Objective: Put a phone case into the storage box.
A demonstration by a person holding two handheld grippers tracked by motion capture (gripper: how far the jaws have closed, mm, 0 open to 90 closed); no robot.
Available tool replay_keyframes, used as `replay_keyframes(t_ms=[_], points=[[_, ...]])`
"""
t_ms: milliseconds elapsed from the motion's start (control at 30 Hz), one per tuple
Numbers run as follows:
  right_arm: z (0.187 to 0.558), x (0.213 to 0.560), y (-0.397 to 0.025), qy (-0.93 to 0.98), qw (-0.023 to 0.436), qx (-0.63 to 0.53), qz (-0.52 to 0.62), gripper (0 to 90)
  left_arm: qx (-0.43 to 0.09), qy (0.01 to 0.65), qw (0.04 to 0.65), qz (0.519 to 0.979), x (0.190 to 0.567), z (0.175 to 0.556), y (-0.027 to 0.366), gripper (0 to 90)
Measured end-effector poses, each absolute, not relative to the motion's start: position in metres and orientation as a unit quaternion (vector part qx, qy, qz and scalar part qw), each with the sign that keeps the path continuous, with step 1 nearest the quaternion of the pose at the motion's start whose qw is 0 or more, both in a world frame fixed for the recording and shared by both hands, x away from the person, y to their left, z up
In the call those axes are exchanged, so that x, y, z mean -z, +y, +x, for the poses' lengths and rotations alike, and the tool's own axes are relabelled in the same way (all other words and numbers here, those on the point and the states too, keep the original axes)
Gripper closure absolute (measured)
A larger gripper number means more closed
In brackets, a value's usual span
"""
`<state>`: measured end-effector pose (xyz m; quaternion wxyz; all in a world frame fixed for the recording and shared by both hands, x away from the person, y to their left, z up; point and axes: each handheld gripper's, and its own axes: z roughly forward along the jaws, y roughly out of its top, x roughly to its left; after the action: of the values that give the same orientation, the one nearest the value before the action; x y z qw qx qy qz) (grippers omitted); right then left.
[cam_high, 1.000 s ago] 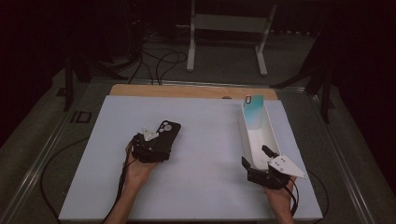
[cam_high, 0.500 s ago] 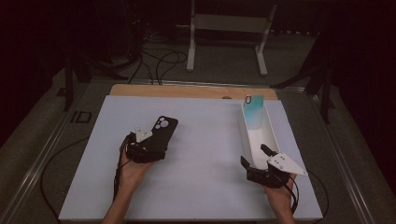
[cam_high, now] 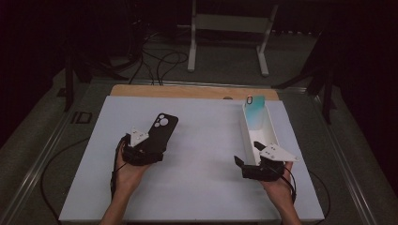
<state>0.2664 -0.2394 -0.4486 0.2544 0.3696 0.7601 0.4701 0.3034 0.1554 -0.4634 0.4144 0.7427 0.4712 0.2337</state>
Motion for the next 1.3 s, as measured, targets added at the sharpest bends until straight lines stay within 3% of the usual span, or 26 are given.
replay_keyframes(t_ms=[667,1300], points=[[0.318,0.411,-0.19,0.766,0.158,-0.51,0.357,9.6,-0.233,0.417,0.462,0.747,0.444,0.285,0.144,14.6],[0.334,0.4,-0.145,0.774,0.066,-0.533,0.335,11.8,-0.243,0.336,0.497,0.762,0.427,0.263,0.116,14.5]])
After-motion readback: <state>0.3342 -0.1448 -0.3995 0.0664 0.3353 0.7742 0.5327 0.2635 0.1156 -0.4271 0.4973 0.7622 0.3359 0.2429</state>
